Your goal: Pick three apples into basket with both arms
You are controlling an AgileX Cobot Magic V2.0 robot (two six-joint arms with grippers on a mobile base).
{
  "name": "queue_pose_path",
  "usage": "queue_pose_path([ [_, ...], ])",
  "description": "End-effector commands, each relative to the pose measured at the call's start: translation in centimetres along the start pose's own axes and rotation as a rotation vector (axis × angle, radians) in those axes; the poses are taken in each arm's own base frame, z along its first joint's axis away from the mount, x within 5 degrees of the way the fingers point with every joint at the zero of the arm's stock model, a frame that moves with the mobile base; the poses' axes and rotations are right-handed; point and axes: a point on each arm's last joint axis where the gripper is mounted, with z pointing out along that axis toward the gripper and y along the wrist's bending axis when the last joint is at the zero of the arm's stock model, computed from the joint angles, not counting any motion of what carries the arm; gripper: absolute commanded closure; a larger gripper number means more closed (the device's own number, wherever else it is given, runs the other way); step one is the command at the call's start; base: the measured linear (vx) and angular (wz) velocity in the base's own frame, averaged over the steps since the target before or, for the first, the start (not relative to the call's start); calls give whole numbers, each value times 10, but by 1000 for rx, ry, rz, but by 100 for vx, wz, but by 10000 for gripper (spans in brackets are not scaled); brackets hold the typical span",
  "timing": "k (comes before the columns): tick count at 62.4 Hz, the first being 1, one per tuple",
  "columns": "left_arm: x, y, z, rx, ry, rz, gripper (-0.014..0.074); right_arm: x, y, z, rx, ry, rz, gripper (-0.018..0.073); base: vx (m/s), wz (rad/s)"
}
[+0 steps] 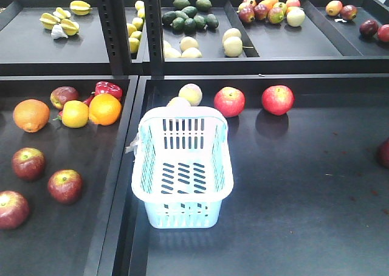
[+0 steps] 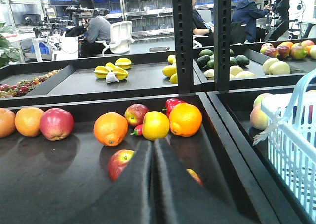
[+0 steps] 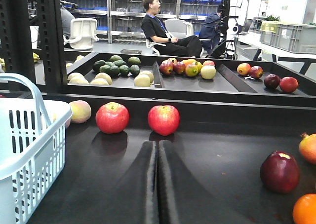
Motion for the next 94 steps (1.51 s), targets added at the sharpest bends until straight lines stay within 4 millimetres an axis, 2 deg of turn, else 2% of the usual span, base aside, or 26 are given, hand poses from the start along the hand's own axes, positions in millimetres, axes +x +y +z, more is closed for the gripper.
queue_pose_path([
  [1, 1, -1, -1, 9, -70, -19, 603, -4, 0, 0, 2, -71, -4, 563, 0, 0],
  [85, -1, -1, -1, 12, -89, -19, 603, -4, 0, 0, 2, -71, -4, 563, 0, 0],
  [89, -2, -1, -1, 15, -102, -49, 603, -4, 0, 0, 2, -71, -4, 563, 0, 0],
  [94, -2, -1, -1, 22, -102, -206, 603, -4, 0, 0, 2, -71, -4, 563, 0, 0],
])
